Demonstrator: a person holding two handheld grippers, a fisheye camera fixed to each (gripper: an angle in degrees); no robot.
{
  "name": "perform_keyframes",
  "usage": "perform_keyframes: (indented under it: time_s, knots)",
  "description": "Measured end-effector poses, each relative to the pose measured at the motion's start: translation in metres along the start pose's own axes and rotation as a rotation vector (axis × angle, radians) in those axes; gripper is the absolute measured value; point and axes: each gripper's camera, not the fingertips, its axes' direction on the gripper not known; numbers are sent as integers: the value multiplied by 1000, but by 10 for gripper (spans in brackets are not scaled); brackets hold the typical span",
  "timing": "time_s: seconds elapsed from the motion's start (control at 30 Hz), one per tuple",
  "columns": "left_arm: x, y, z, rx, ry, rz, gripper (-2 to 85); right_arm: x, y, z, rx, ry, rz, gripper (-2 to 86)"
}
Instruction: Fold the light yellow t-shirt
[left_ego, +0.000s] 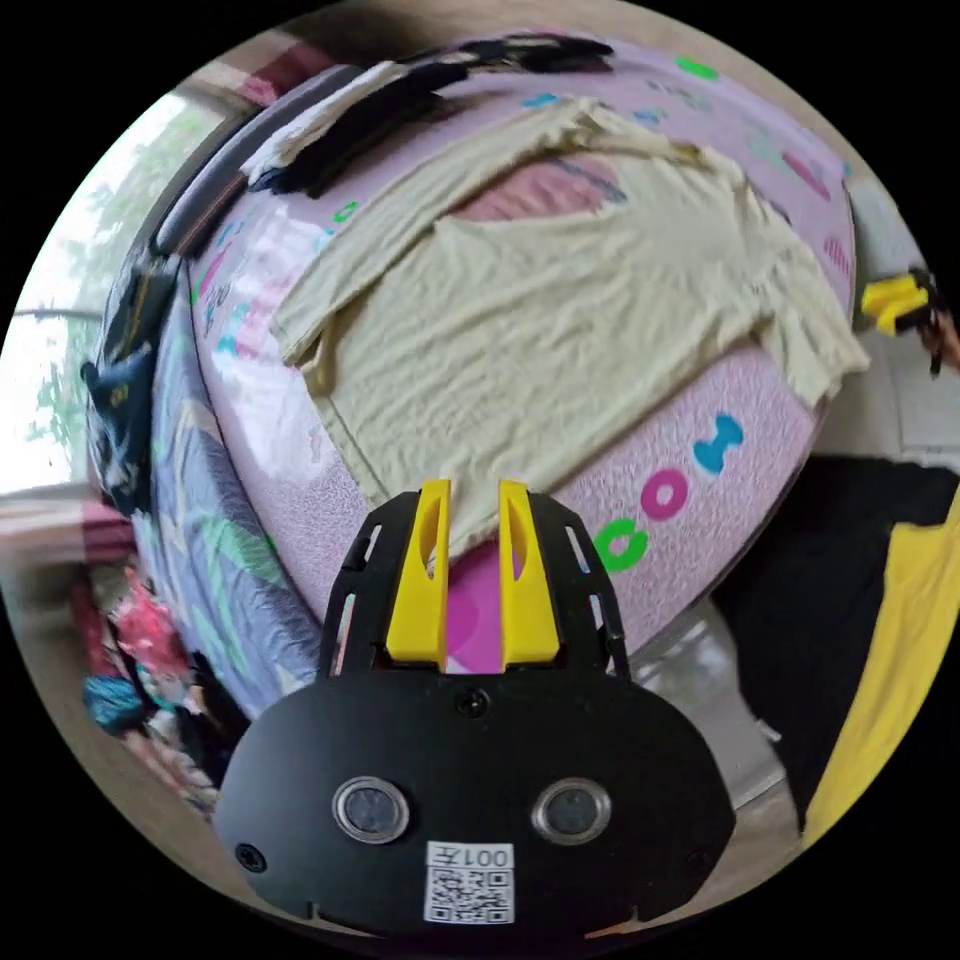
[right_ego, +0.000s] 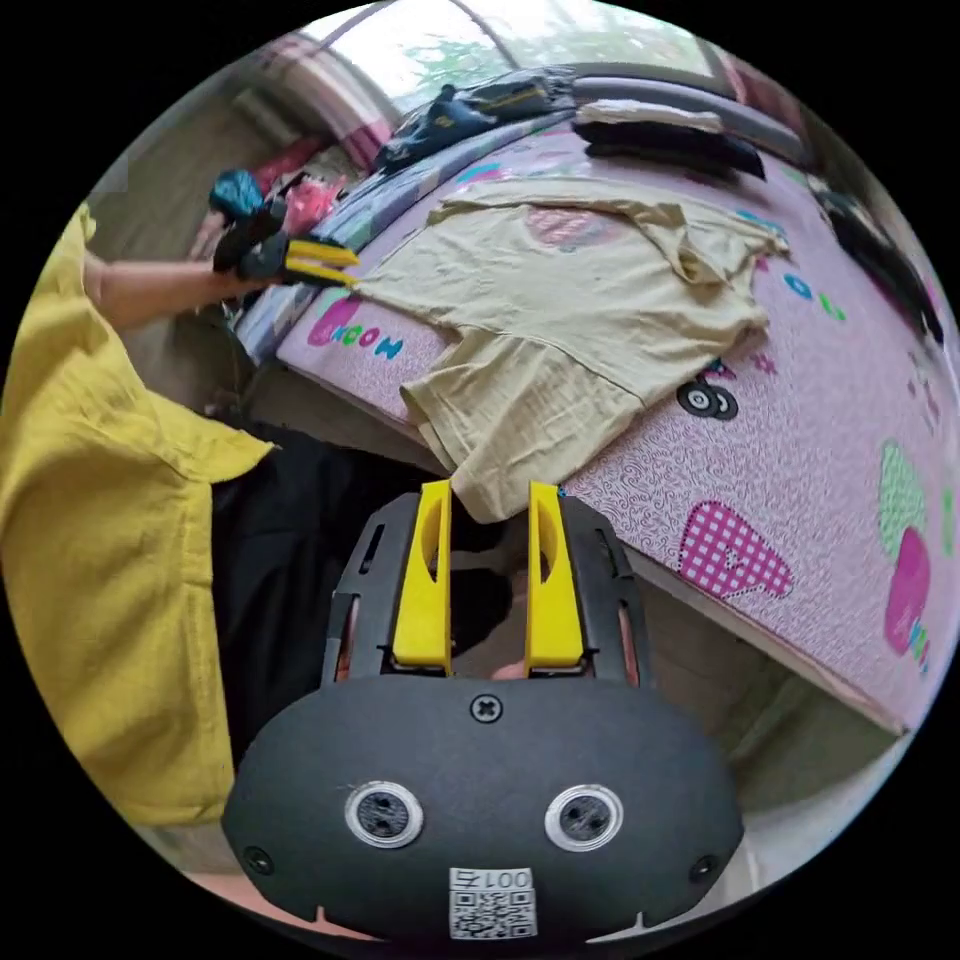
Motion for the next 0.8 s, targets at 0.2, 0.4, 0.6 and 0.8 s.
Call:
perform_keyframes:
  time_s: [0.2, 0.4, 0.6, 0.8]
  knots:
    - [31, -12, 2, -61, -178, 219, 35, -68, 5, 39, -88, 309, -247, 130]
    - [35, -16, 31, -131, -253, 391, 35, -108, -1, 70, -99, 444, -329, 123]
    - [31, -16, 61, -124, -291, 547, 31, -146, -17, 96, -157, 594, -390, 48]
    - [12, -22, 83, -89, -262, 621, 0, -158, -44, 89, -234, 631, -370, 9]
